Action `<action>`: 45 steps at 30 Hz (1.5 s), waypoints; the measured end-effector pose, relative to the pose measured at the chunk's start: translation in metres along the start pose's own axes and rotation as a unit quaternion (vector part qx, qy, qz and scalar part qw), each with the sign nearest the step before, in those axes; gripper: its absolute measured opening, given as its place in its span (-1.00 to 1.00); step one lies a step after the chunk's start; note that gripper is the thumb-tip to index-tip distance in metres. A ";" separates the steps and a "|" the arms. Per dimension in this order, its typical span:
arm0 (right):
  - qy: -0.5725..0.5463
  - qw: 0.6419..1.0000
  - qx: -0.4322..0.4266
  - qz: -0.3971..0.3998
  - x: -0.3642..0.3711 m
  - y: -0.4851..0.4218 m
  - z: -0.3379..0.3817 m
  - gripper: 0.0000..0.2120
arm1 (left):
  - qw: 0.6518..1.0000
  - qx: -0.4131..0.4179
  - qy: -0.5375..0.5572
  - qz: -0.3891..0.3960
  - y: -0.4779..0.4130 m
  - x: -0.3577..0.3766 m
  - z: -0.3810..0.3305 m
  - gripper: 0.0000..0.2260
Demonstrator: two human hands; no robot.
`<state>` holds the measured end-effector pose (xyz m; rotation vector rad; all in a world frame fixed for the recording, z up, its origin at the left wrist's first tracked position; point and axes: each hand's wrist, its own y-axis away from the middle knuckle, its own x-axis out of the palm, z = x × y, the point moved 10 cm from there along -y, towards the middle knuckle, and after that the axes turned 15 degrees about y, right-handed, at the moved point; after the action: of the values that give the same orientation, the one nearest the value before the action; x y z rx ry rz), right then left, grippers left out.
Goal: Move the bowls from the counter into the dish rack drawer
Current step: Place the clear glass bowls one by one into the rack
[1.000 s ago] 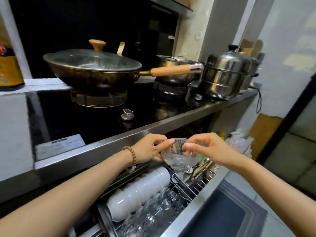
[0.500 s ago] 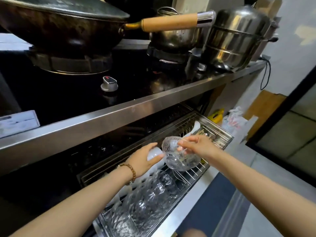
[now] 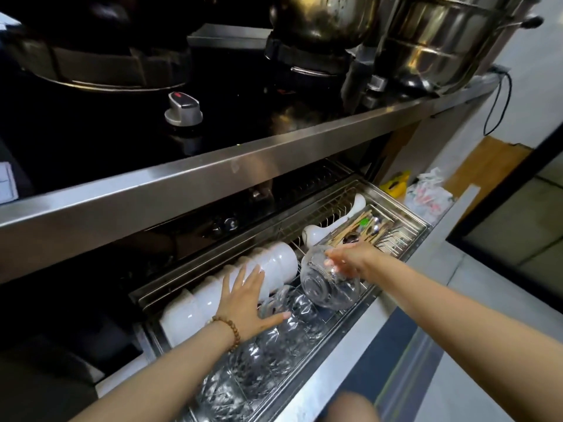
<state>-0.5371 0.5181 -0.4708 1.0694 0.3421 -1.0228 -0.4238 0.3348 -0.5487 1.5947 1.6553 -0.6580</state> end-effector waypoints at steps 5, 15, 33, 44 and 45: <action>0.037 0.997 0.040 0.048 0.021 -0.014 -0.007 -0.69 | 0.999 0.013 -0.011 -0.027 0.003 0.002 0.001 0.06; 0.125 0.986 0.064 0.092 0.047 -0.029 -0.004 -0.85 | 0.999 0.002 -0.031 -0.024 0.001 0.006 0.004 0.02; 0.216 0.953 0.038 0.210 0.071 -0.025 -0.002 -0.84 | 0.999 -0.001 -0.032 -0.019 0.000 0.009 0.007 0.04; 0.248 0.949 0.009 0.193 0.070 -0.029 0.000 -0.84 | 1.000 -0.006 -0.025 -0.012 -0.001 0.010 0.008 0.06; 0.235 0.957 0.003 0.167 0.066 -0.031 0.001 -0.78 | 1.000 -0.008 -0.026 -0.010 -0.001 0.010 0.008 0.06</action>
<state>-0.5284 0.4797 -0.5315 1.3231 0.5205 -0.4604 -0.4230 0.3345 -0.5615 1.5389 1.6368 -0.6900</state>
